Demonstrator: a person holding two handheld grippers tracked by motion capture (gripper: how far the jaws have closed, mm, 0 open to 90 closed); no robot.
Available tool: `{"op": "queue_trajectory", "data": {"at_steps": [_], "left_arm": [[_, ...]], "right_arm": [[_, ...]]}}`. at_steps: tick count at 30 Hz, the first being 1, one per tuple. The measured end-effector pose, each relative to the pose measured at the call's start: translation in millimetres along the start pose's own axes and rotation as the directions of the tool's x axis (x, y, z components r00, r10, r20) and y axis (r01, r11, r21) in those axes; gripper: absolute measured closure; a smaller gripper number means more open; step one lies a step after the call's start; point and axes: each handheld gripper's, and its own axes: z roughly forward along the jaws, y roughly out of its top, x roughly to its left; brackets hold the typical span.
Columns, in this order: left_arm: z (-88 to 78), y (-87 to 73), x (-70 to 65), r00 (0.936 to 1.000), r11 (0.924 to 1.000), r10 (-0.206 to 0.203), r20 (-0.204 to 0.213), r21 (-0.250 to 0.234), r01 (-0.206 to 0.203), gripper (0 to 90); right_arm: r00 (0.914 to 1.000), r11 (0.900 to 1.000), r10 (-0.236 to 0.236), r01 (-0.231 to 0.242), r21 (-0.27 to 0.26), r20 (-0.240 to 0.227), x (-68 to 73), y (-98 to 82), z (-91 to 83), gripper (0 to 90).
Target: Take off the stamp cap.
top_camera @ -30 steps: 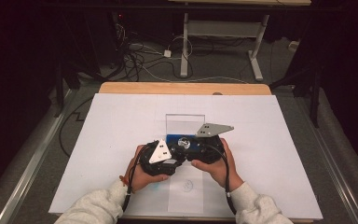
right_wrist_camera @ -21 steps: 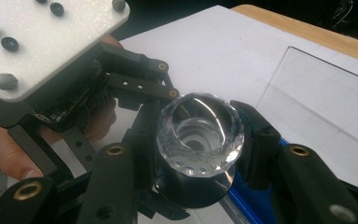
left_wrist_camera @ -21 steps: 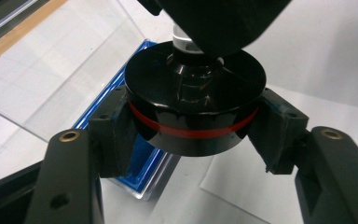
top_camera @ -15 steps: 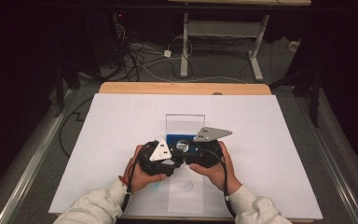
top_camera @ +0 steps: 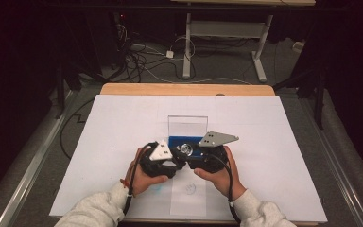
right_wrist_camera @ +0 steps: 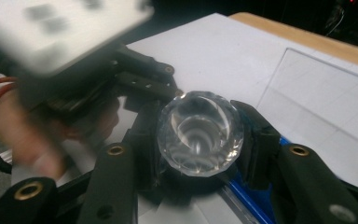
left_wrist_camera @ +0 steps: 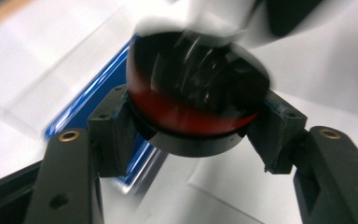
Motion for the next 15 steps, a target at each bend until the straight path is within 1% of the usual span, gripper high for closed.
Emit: {"op": "queue_trajectory", "data": {"at_steps": [1,2,3,4,5,7,8,10,13,14,15], "left_arm": [[-6.0,0.3,3.1,0.9996,0.9998,0.017,-0.022,-0.011,-0.017,37.1],[-10.5,1.1,3.2,0.9988,0.9989,0.041,-0.026,-0.019,-0.042,37.1],[-12.4,1.6,2.4,0.9979,0.9985,0.051,-0.039,-0.017,-0.052,37.0],[-12.1,1.8,1.2,0.9976,0.9983,0.056,-0.041,-0.012,-0.056,37.0],[-11.5,1.6,0.2,0.9972,0.9976,0.068,-0.031,-0.007,-0.068,37.0],[-10.7,-0.4,1.4,0.9974,0.9977,0.068,-0.026,0.003,-0.068,37.0],[-10.9,-1.6,2.9,0.9971,0.9974,0.072,-0.026,0.007,-0.071,37.0],[-12.5,-3.5,6.1,0.9975,0.9981,0.061,-0.035,0.011,-0.06,36.9],[-16.7,-5.6,10.1,0.9968,0.998,0.062,-0.051,0.016,-0.061,37.0],[-18.2,-6.3,11.3,0.9969,0.998,0.062,-0.049,0.016,-0.061,36.9],[-19.6,-7.0,11.8,0.9962,0.9975,0.069,-0.054,0.022,-0.068,36.9]], "right_arm": [[0.9996,1.0,0.002,-0.002,-0.002,-0.03,1.1,0.1,-2.8,56.9],[0.9998,1.0,-0.011,0.011,0.0,-0.015,3.3,0.1,-4.9,56.8],[0.9999,1.0,-0.014,0.014,-0.01,0.0,4.4,-0.1,-7.3,56.8],[1.0,1.0,-0.005,0.005,-0.023,0.0,3.3,0.3,-9.4,56.8],[0.9999,0.999,0.001,-0.001,-0.034,0.013,1.9,1.1,-11.4,56.8],[0.9989,0.999,0.009,-0.007,-0.05,0.045,-1.6,1.8,-16.1,56.9],[0.9989,0.999,0.01,-0.008,-0.047,0.047,-3.5,1.8,-18.2,56.8],[0.9974,0.999,-0.007,0.01,-0.036,0.071,-5.9,1.3,-22.7,56.8],[0.9961,1.0,-0.011,0.012,-0.02,0.087,-9.7,-0.9,-28.6,56.8],[0.9958,1.0,-0.009,0.011,-0.015,0.091,-11.3,-1.4,-30.6,56.8],[0.9959,1.0,-0.008,0.009,-0.012,0.09,-12.6,-1.9,-32.2,56.8]]}}
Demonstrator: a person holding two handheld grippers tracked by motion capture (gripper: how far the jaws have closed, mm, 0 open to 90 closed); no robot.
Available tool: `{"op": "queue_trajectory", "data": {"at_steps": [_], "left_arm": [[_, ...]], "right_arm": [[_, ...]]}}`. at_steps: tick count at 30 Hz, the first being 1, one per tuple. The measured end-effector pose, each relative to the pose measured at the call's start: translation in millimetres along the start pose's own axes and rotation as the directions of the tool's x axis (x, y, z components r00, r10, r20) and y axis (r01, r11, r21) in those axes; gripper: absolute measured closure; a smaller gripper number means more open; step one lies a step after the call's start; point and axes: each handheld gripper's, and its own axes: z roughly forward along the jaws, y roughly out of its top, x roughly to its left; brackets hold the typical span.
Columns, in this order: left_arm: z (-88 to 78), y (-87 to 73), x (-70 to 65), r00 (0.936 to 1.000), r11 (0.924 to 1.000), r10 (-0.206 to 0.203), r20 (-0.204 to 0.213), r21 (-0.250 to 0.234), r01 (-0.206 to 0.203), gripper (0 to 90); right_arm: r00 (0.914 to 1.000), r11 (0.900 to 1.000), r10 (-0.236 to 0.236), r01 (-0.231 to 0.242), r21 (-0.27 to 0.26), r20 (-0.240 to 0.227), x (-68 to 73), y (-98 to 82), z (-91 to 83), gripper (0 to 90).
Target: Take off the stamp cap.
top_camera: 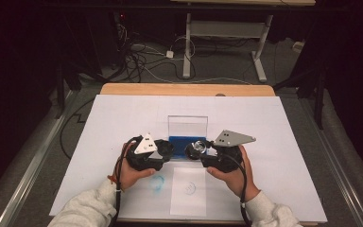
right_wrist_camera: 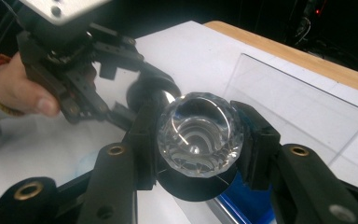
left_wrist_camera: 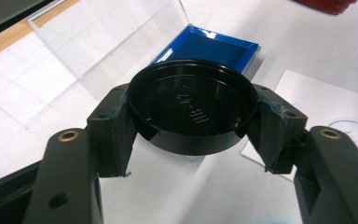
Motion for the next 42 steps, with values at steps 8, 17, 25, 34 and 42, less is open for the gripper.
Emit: {"op": "queue_trajectory", "data": {"at_steps": [8,17,25,34,42], "left_arm": [[-14.3,-8.4,2.9,0.9994,0.9996,0.022,-0.025,0.017,-0.021,36.9],[-32.7,-18.1,5.5,0.9986,0.9998,0.019,-0.049,0.012,-0.018,36.9],[-49.1,-31.4,3.0,0.9978,0.9998,0.018,-0.064,0.005,-0.017,36.9],[-64.2,-48.4,-1.3,0.9966,0.9999,0.005,-0.082,0.014,-0.004,36.9],[-72.7,-60.8,-5.8,0.9963,0.9996,-0.027,-0.081,0.005,0.028,36.9]], "right_arm": [[0.9989,0.999,-0.028,0.027,0.031,0.036,-4.5,-4.1,-10.4,56.8],[0.9983,0.998,-0.031,0.029,0.05,0.048,-9.5,-8.9,-19.5,56.8],[0.9975,0.998,-0.033,0.029,0.061,0.062,-12.6,-11.0,-24.2,56.8],[0.9966,0.996,-0.032,0.026,0.08,0.076,-19.5,-13.5,-27.0,56.8],[0.9961,0.995,-0.031,0.023,0.096,0.083,-23.5,-14.8,-25.6,56.8]]}}
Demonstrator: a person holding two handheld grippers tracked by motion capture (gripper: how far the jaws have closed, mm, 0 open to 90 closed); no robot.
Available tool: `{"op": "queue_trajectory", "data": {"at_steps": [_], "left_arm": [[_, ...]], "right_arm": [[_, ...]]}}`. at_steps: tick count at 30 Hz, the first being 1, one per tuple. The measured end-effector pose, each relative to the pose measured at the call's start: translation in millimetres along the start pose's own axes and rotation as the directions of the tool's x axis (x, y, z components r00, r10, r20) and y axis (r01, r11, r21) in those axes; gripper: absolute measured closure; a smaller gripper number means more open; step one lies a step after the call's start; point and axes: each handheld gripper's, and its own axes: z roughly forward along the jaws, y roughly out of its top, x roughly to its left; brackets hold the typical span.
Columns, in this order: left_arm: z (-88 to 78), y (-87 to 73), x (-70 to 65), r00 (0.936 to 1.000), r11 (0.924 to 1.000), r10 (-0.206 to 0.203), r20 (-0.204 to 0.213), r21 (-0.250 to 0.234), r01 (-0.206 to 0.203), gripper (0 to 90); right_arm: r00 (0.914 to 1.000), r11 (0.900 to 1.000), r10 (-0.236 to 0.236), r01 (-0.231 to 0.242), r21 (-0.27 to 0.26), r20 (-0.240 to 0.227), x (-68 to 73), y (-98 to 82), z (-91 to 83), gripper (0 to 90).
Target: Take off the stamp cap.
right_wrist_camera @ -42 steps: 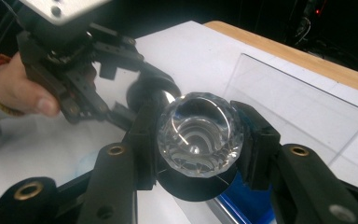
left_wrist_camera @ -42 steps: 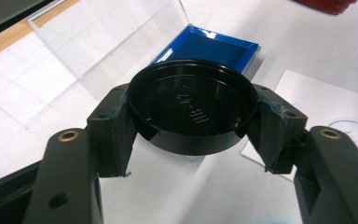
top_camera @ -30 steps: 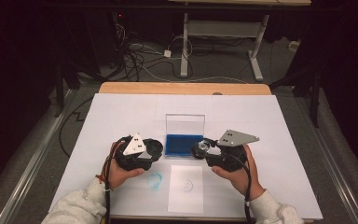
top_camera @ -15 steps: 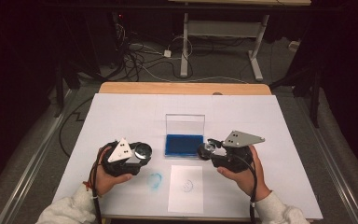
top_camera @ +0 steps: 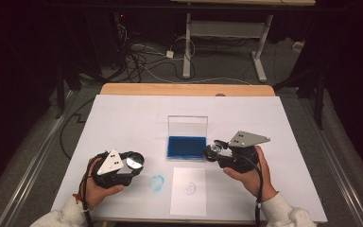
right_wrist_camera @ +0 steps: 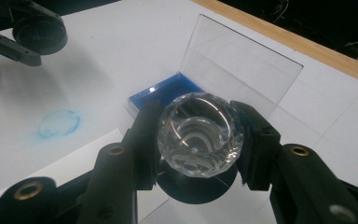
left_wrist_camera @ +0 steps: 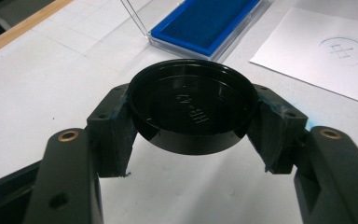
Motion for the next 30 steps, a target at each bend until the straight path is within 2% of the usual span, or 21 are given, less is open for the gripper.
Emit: {"op": "queue_trajectory", "data": {"at_steps": [12,20,26,30], "left_arm": [[-1.6,-6.6,-1.4,0.998,0.9974,-0.062,0.013,-0.035,0.062,36.9],[-4.1,-8.6,-0.1,0.9993,0.9993,-0.037,0.003,-0.012,0.037,36.8],[-4.2,-10.1,0.6,0.9993,0.9992,-0.039,0.003,-0.007,0.039,36.8],[-3.8,-10.5,0.7,0.9985,0.9984,-0.055,0.002,-0.01,0.055,36.8]], "right_arm": [[1.0,1.0,-0.001,0.001,-0.001,0.007,-2.8,3.1,1.3,56.8],[1.0,1.0,0.001,-0.001,-0.005,-0.003,-4.3,6.3,5.3,56.7],[1.0,1.0,0.005,-0.005,-0.013,0.006,-5.0,9.3,5.8,56.7],[1.0,1.0,-0.001,0.001,-0.006,0.004,-4.2,11.9,8.1,56.7]]}}
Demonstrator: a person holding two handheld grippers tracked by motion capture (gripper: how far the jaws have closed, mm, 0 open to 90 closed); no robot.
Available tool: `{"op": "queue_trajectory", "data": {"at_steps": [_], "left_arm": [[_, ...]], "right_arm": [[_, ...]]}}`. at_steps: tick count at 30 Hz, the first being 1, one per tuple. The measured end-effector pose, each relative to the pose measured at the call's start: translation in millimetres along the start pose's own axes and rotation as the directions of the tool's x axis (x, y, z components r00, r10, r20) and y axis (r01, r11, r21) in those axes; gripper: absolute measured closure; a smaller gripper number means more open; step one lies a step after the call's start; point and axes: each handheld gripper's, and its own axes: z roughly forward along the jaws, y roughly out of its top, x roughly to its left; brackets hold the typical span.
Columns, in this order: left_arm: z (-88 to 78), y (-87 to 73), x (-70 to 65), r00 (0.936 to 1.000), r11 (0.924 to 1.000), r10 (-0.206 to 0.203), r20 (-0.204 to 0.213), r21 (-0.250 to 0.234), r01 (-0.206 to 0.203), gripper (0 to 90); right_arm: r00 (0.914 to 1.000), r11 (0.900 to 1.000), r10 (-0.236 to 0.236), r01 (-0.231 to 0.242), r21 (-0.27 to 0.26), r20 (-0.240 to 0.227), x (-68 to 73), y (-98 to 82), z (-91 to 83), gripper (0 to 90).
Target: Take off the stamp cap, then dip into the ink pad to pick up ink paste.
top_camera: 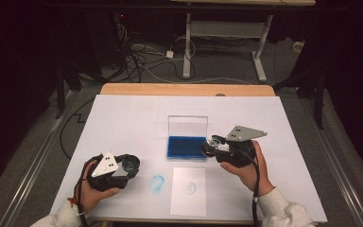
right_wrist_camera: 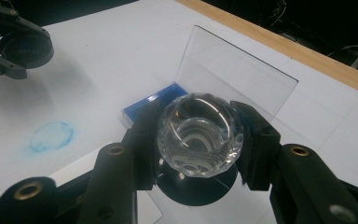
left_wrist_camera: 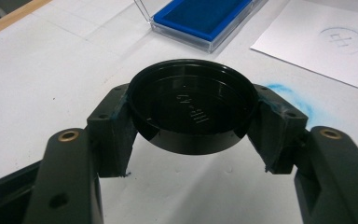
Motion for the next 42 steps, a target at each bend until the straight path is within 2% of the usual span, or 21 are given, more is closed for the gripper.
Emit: {"op": "queue_trajectory", "data": {"at_steps": [6,12,13,18,23,24,28,32,42], "left_arm": [[0.1,-0.3,0.0,1.0,1.0,-0.002,0.0,0.005,0.002,36.8],[1.7,-1.0,0.8,0.9999,0.9998,-0.015,-0.005,0.011,0.015,36.8],[0.1,-1.1,4.4,0.9997,0.999,0.021,-0.012,0.041,-0.02,36.8],[-0.6,-1.0,5.2,0.9998,0.9992,0.007,-0.02,0.038,-0.006,36.8],[3.1,3.7,4.7,0.9998,0.9992,0.017,-0.012,0.036,-0.017,36.8],[6.2,3.5,-0.3,0.9992,0.9992,-0.04,-0.002,0.005,0.04,36.8],[7.9,3.4,-1.4,1.0,0.9996,0.0,0.006,0.029,-0.001,36.8],[7.8,4.0,-1.1,1.0,0.9997,-0.003,0.008,0.025,0.003,36.8],[7.5,2.9,0.3,1.0,0.9994,0.004,0.006,0.035,-0.004,36.8]], "right_arm": [[1.0,1.0,-0.005,0.005,0.003,-0.005,0.8,4.1,5.8,56.7],[0.9999,1.0,-0.012,0.012,-0.018,-0.007,2.0,10.5,6.5,56.7],[0.9999,1.0,-0.011,0.011,-0.015,-0.011,1.8,11.8,7.9,56.7],[0.9995,1.0,-0.026,0.026,0.003,-0.016,0.8,19.4,16.4,56.8],[0.9992,0.999,-0.039,0.039,0.01,0.006,-1.5,27.8,21.7,56.8],[0.9991,0.999,-0.042,0.042,0.014,0.008,-2.4,29.5,23.1,56.8],[0.9984,0.997,-0.054,0.053,0.049,0.017,-2.1,35.2,31.9,56.8],[0.9988,0.995,-0.045,0.047,0.092,-0.016,-3.6,41.1,46.3,56.8],[0.9977,0.981,-0.05,0.057,0.183,-0.045,2.6,52.3,83.8,56.7]]}}
